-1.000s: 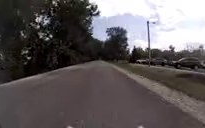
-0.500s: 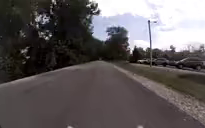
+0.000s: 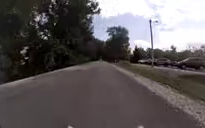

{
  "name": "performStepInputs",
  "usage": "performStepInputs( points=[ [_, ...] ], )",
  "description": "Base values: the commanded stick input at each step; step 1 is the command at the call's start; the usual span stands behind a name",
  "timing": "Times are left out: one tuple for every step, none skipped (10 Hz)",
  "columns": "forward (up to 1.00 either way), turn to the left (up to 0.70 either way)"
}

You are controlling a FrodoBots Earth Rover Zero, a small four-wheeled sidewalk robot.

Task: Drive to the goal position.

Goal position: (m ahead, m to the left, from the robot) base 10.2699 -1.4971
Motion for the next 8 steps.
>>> performStepInputs(
  points=[
    [0.7, 0.0],
    [0.7, 0.0],
    [0.7, 0.0],
    [0.7, 0.0],
    [0.7, 0.0],
    [0.7, 0.0],
    [0.7, 0.0],
    [0.7, 0.0]
  ],
)
